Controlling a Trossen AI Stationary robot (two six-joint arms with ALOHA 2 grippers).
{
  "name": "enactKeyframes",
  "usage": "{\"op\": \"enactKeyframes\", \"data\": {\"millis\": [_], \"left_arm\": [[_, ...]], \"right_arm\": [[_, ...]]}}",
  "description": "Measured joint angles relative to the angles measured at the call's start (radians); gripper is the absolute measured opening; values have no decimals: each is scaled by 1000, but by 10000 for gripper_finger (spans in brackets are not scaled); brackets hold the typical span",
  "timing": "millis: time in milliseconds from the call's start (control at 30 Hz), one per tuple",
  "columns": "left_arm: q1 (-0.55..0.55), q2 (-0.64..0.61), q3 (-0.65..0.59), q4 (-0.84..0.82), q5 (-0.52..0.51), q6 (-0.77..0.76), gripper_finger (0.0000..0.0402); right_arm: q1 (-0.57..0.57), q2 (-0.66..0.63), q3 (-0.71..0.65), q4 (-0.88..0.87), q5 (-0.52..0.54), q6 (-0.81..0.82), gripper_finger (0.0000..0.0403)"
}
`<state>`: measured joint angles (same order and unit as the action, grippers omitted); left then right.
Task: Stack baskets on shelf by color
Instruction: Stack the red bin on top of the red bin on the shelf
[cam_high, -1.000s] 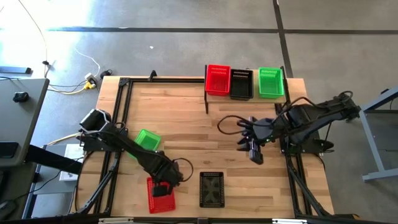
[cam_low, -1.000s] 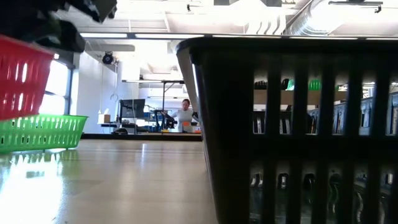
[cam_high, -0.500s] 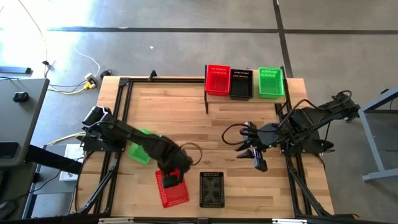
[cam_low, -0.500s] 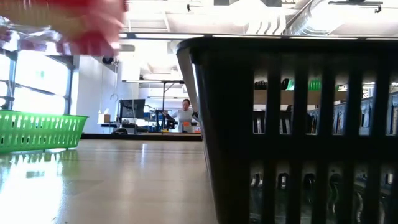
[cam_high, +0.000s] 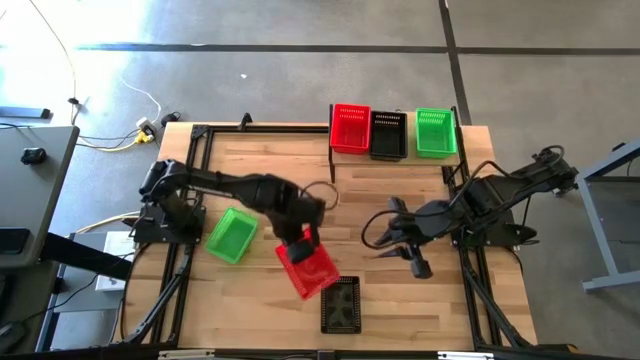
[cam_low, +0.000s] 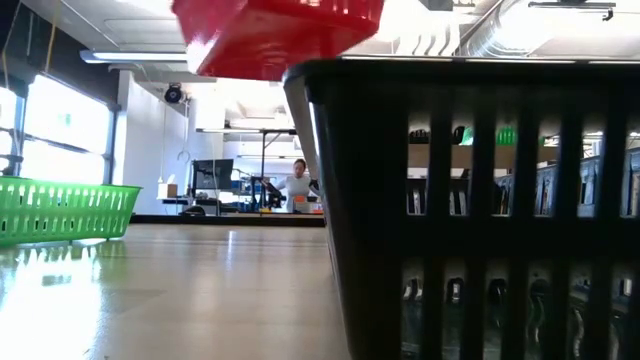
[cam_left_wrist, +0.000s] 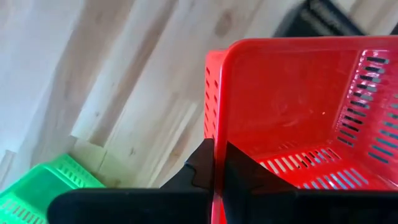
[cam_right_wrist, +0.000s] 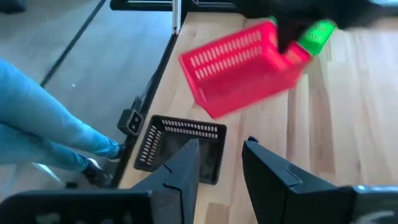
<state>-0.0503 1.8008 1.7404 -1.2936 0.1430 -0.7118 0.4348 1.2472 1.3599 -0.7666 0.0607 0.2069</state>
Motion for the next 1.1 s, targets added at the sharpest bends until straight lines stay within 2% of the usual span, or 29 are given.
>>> {"op": "enactKeyframes", "data": {"millis": [167, 433, 567, 800, 1000, 1100], "left_arm": [[84, 0, 4, 3, 58, -21, 0], [164, 0, 4, 5, 66, -84, 0], [175, 0, 4, 7, 58, -110, 0], [173, 0, 4, 9, 56, -167, 0], [166, 0, 4, 14, 57, -175, 0], [165, 0, 4, 18, 59, -175, 0]], "right_arm": [[-2, 40, 0, 80, 3, -117, 114], [-3, 156, 0, 119, 6, -291, 137], [-2, 210, 0, 136, 8, -397, 138], [-2, 258, 0, 194, 90, -524, 138], [-17, 292, 0, 187, 80, -549, 138], [-26, 315, 0, 176, 118, -548, 138]]}}
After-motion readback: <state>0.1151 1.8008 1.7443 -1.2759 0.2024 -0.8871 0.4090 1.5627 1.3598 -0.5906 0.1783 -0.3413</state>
